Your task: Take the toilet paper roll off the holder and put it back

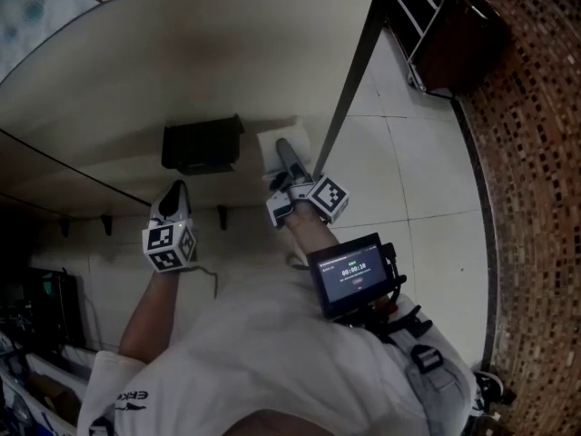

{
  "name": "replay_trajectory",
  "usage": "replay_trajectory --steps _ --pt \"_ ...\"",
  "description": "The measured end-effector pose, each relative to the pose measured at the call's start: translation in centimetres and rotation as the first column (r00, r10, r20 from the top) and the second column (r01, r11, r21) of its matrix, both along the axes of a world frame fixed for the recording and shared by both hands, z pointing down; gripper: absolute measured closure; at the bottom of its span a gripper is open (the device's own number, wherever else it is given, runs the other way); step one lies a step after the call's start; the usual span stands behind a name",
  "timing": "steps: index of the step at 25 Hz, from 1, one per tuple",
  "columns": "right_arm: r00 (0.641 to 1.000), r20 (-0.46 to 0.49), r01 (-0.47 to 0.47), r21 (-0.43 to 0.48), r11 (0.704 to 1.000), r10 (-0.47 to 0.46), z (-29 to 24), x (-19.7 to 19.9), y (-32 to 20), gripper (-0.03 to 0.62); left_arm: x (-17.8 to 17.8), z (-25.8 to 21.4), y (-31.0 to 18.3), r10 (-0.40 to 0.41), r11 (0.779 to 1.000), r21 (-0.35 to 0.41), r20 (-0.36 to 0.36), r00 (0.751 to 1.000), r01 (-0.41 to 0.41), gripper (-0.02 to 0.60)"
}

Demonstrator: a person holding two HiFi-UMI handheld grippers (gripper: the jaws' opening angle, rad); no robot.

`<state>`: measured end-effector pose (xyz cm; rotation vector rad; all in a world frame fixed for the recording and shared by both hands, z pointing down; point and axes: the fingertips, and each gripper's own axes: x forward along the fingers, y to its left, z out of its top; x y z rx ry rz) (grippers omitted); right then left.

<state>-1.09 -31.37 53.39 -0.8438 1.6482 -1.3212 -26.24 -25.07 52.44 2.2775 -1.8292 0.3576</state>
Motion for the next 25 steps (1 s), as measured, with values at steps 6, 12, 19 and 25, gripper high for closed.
replay_trajectory --steps 6,12,19,25 --pt "1.0 -0.028 -0.002 -0.032 0.999 0.001 1.0 -0.5 -0.6 0.141 0.5 5.6 -1.4 0.182 0.97 -0.17 0.052 0.982 -0.171 0.416" --pt "0.999 -0.036 0.01 -0.038 0.999 -0.011 1.6 -0.9 -0.6 0.141 2.2 9.1 -3.1 0.351 0.909 -0.272 0.096 0.932 -0.314 0.324" --pt "0.998 -0.056 0.007 -0.051 0.999 -0.009 1.7 -0.8 -0.7 0.141 3.0 9.0 -4.5 0.367 0.905 -0.267 0.092 0.926 -0.332 0.325" --pt "0.998 -0.057 0.007 -0.057 0.998 -0.01 2.1 -0.8 -0.7 0.141 2.9 8.6 -3.6 0.373 0.904 -0.265 0.11 0.921 -0.335 0.383"
